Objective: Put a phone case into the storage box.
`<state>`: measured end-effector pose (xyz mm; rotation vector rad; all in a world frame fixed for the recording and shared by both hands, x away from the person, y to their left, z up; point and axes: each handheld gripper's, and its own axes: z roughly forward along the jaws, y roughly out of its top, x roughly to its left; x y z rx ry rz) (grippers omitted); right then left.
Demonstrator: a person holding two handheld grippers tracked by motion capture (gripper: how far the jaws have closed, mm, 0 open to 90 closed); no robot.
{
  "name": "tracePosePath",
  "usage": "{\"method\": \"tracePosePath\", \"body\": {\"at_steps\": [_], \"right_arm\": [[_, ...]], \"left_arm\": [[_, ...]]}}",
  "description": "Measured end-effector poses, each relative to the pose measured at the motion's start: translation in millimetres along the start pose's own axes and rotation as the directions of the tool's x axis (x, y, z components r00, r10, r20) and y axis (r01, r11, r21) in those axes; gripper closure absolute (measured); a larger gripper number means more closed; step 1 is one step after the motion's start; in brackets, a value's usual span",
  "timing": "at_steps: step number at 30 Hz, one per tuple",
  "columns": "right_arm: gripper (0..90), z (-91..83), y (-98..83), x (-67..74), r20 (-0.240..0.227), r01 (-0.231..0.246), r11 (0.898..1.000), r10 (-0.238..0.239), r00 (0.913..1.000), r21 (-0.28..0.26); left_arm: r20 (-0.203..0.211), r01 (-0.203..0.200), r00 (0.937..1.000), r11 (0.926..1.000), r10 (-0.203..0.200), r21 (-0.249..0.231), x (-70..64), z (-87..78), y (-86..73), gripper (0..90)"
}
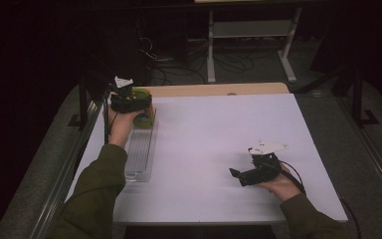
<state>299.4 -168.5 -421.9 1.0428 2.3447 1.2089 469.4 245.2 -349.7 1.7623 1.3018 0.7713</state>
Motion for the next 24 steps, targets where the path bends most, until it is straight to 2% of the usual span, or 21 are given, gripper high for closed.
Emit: {"method": "tracePosePath", "body": {"at_steps": [4,7,11,13,14,17,20,24], "right_arm": [[1.4,-0.3,0.1,-0.6,0.002,0.007,1.000,-0.007,1.0000,-0.004],[1.4,-0.2,0.1,-0.6,0.003,0.005,1.000,-0.005,1.0000,-0.005],[1.4,-0.1,0.0,0.0,-0.002,-0.001,1.000,0.001,1.0000,0.001],[1.4,0.0,0.0,0.0,-0.002,-0.002,1.000,0.002,1.0000,0.002],[1.4,-0.1,-0.1,-0.2,-0.002,-0.001,1.000,0.001,1.0000,0.001],[1.4,-0.5,0.1,-0.7,0.002,0.002,1.000,-0.002,1.0000,-0.004],[1.4,-0.7,0.1,-0.3,0.001,-0.002,1.000,0.002,1.0000,-0.005],[1.4,-0.7,0.1,-0.5,-0.004,0.003,1.000,-0.003,1.0000,-0.009]], "left_arm": [[-0.008,0.006,1.0000,0.9996,-0.006,0.026,1.1,6.3,-6.4,15.0],[-0.012,0.014,0.9998,0.9995,-0.014,0.028,1.2,9.4,-8.8,14.9],[-0.023,-0.001,0.9997,0.9995,0.002,0.031,0.3,13.7,-10.2,14.8],[-0.028,-0.025,0.9992,0.9983,0.027,0.052,0.8,14.1,-10.8,14.6],[-0.031,-0.012,0.9994,0.9991,0.013,0.042,-0.9,15.9,-11.4,14.5],[-0.035,-0.019,0.9992,0.9987,0.021,0.047,-0.2,16.8,-11.7,14.1],[-0.045,-0.005,0.9990,0.9993,0.007,0.038,-0.6,18.1,-12.1,13.4],[-0.073,0.001,0.9974,0.9986,0.003,0.053,0.3,18.5,-12.2,9.1]]}}
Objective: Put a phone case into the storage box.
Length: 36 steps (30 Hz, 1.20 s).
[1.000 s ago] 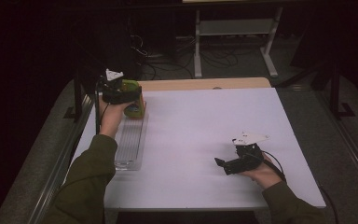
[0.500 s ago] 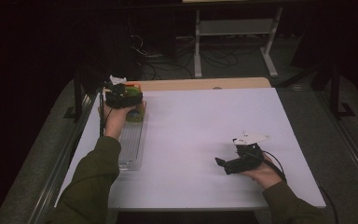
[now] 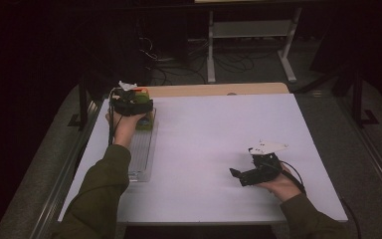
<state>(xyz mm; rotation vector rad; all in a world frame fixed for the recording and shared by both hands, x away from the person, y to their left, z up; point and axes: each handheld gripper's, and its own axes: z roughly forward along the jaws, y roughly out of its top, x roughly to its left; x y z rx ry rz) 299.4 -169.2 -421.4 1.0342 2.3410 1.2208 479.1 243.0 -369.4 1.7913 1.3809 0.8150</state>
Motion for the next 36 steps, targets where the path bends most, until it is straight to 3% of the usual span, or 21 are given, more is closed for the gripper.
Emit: {"method": "tracePosePath", "body": {"at_steps": [5,6,14,18,24,26,29,34,35,36], "right_arm": [[1.4,-0.3,0.1,0.2,0.003,0.002,1.000,-0.002,1.0000,0.004],[1.4,-0.3,0.2,0.3,0.003,0.002,1.000,-0.002,1.0000,0.004],[1.4,-0.4,0.1,0.1,0.003,0.000,1.000,0.000,1.0000,0.002],[1.4,-0.7,0.3,0.5,0.001,-0.006,1.000,0.006,1.0000,-0.001],[1.4,-1.5,0.5,0.2,0.001,-0.007,1.000,0.007,1.0000,0.003],[1.4,-1.5,0.5,0.1,0.001,-0.006,1.000,0.006,1.0000,0.003],[1.4,-1.6,0.5,-0.2,0.000,-0.001,1.000,0.001,1.0000,0.001],[1.4,-2.3,1.1,0.4,-0.002,0.001,1.000,-0.001,1.0000,0.006],[1.4,-2.7,1.2,0.5,-0.001,0.001,1.000,-0.001,1.0000,0.005],[1.4,-3.2,1.3,0.8,-0.003,-0.006,1.000,0.006,1.0000,0.009]], "left_arm": [[0.001,-0.001,1.0000,1.0000,0.001,0.009,1.4,0.2,-0.2,2.1],[0.002,0.013,0.9999,0.9999,-0.013,0.000,1.7,-0.5,0.1,1.9],[0.030,0.002,0.9996,0.9998,-0.001,-0.020,3.6,-14.8,5.3,1.8],[0.087,-0.041,0.9954,0.9992,0.040,0.003,4.9,-23.6,5.6,1.8],[0.171,-0.085,0.9819,0.9962,0.082,0.015,1.7,-35.2,-0.3,1.8],[0.198,-0.102,0.9754,0.9947,0.098,0.010,0.1,-39.4,-2.8,1.9],[0.254,-0.127,0.9593,0.9920,0.123,-0.002,-2.5,-46.7,-5.8,1.8],[0.348,-0.159,0.9240,0.9869,0.158,-0.025,-8.3,-58.2,-9.0,1.8],[0.348,-0.159,0.9240,0.9869,0.158,-0.025,-8.3,-58.2,-9.0,1.6],[0.386,-0.177,0.9055,0.9837,0.176,-0.032,-11.0,-62.6,-10.7,0.5]]}}
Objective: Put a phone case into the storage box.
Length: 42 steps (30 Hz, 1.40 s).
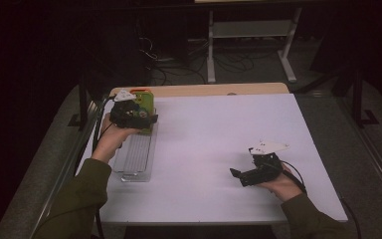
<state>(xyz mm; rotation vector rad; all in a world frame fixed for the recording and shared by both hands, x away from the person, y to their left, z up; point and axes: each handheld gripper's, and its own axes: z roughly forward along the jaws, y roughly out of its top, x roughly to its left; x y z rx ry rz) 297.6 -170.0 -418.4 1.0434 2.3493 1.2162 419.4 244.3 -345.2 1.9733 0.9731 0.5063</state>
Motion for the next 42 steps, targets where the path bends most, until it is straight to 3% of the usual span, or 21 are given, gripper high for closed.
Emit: {"method": "tracePosePath", "body": {"at_steps": [2,5,10,15,16,20,29,36,42], "right_arm": [[1.4,-0.9,0.1,-0.6,-0.001,0.006,1.000,-0.006,1.0000,-0.001],[1.4,-1.6,0.2,-1.4,0.001,0.011,1.000,-0.011,0.9999,-0.005],[1.4,-4.1,-0.3,-1.3,-0.006,0.010,1.000,-0.010,0.9999,0.004],[1.2,-7.0,-1.1,-1.7,-0.004,0.023,1.000,-0.023,0.9997,0.003],[1.2,-8.7,-1.6,-2.6,-0.001,0.032,0.999,-0.032,0.9995,-0.004],[1.1,-10.4,-0.7,-2.3,-0.004,0.021,1.000,-0.021,0.9998,-0.012],[0.9,-14.5,1.8,-1.1,-0.014,0.027,0.999,-0.027,0.9995,-0.023],[0.9,-18.0,4.0,1.7,-0.023,0.039,0.999,-0.040,0.9989,-0.030],[0.6,-20.9,5.8,3.6,-0.037,0.043,0.998,-0.044,0.9983,-0.038]], "left_arm": [[0.039,-0.005,0.9992,0.9998,0.006,-0.017,-4.8,-3.0,-2.0,0.0],[0.061,-0.027,0.9977,0.9995,0.028,-0.018,-8.7,-6.4,-4.3,0.0],[0.124,-0.067,0.9899,0.9975,0.069,-0.024,-20.6,-14.4,-13.6,0.0],[0.167,-0.069,0.9834,0.9972,0.072,-0.029,-29.5,-17.7,-20.3,0.0],[0.186,-0.073,0.9795,0.9968,0.078,-0.032,-33.2,-19.3,-23.3,0.0],[0.215,-0.073,0.9735,0.9966,0.079,-0.037,-39.3,-23.2,-28.8,0.0],[0.246,-0.072,0.9659,0.9964,0.081,-0.046,-48.9,-30.7,-43.1,0.0],[0.273,-0.101,0.9557,0.9937,0.110,-0.048,-54.6,-40.8,-58.2,0.0],[0.278,-0.090,0.9547,0.9936,0.106,-0.069,-55.4,-50.1,-72.5,0.0]]}}
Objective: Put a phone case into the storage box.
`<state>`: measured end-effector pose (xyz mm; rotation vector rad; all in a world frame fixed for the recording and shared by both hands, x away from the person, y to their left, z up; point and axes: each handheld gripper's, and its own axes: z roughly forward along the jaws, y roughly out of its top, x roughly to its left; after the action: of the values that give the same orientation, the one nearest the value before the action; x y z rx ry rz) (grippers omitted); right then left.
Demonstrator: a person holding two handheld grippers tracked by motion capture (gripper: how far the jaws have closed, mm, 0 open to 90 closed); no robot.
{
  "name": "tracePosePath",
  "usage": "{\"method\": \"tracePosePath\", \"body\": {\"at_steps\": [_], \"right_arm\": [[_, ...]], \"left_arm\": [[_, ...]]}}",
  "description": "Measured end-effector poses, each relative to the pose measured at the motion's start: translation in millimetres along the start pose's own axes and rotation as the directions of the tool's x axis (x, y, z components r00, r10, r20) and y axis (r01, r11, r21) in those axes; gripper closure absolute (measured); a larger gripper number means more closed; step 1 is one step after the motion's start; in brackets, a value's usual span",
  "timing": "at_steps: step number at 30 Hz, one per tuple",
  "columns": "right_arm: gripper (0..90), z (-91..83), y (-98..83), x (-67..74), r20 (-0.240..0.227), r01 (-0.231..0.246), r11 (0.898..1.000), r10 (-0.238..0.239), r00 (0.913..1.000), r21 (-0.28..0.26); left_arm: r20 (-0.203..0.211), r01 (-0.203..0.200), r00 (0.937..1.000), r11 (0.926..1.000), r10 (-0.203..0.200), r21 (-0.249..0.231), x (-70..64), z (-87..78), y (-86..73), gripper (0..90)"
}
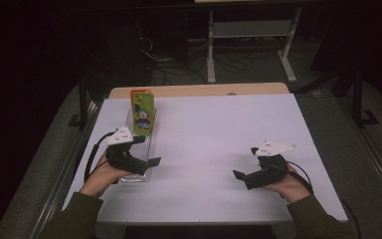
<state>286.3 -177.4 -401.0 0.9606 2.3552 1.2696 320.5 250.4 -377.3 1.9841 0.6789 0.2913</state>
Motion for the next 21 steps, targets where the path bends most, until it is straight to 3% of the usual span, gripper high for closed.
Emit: {"method": "tracePosePath", "body": {"at_steps": [6,21], "right_arm": [[0.5,-4.4,4.9,0.9,-0.021,0.010,1.000,-0.011,0.9997,-0.019],[0.5,-12.6,6.0,-7.7,-0.035,0.020,0.999,-0.022,0.9992,-0.040]], "left_arm": [[0.018,0.007,0.9998,0.9999,-0.007,-0.008,-4.1,-5.4,-10.0,0.0],[0.033,0.004,0.9995,0.9998,-0.004,0.019,-7.0,2.8,-17.9,0.0]]}}
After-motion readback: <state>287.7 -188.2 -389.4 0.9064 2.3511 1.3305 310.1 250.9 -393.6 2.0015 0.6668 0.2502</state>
